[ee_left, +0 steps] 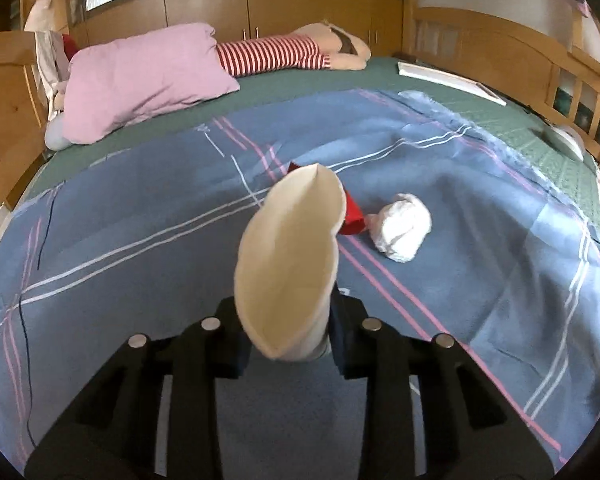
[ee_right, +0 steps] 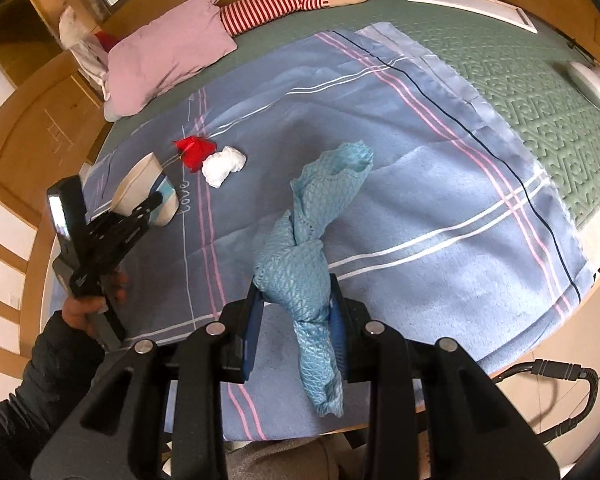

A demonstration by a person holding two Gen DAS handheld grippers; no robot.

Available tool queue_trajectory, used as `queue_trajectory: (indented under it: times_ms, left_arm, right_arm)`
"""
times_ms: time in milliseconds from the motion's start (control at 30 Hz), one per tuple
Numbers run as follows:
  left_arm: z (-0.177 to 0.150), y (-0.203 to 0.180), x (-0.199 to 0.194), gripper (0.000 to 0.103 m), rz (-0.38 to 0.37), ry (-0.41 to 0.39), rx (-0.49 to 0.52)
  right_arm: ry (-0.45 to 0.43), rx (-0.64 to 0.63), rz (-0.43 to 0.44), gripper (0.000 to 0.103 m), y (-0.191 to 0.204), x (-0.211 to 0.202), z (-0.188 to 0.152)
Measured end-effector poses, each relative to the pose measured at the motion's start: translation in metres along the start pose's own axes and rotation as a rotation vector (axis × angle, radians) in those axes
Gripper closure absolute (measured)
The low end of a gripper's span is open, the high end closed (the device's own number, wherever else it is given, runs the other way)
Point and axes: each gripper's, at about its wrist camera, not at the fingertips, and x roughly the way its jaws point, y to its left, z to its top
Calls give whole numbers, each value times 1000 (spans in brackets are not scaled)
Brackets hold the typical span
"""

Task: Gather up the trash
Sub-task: 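Carry the paper cup and blue cloth over the bin with both grippers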

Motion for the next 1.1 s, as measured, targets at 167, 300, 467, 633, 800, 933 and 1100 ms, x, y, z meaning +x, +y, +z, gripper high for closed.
queue_trajectory:
  times_ms: [167,300,467,633,800,933,1100]
  left_arm:
    - [6,-1,-38,71,18,-31,-41]
    - [8,-18,-82,71,47,-54,-35]
    - [3,-55,-144,71,59,-86,-16]
    - [-2,-96,-209,70,8,-138,-23]
    - [-8,-153,-267,70,-104,-192,6]
    - [-21,-205,-300,70,-201,-216,64]
    - [-49,-269,-328,70,-329,-192,139]
  right_arm:
    - [-35,2,27,72,7,-13,-6]
    - [-106,-7,31,72,15,-37,-18]
    - [-192,16,21,72,15,-79,-41]
    - [-318,81,-32,72,-3,-138,-78]
    - [-438,129,-145,71,-21,-192,-124]
    - [-490,159,-244,71,-37,-225,-166]
    - [-553,218,-352,71,-59,-263,-214]
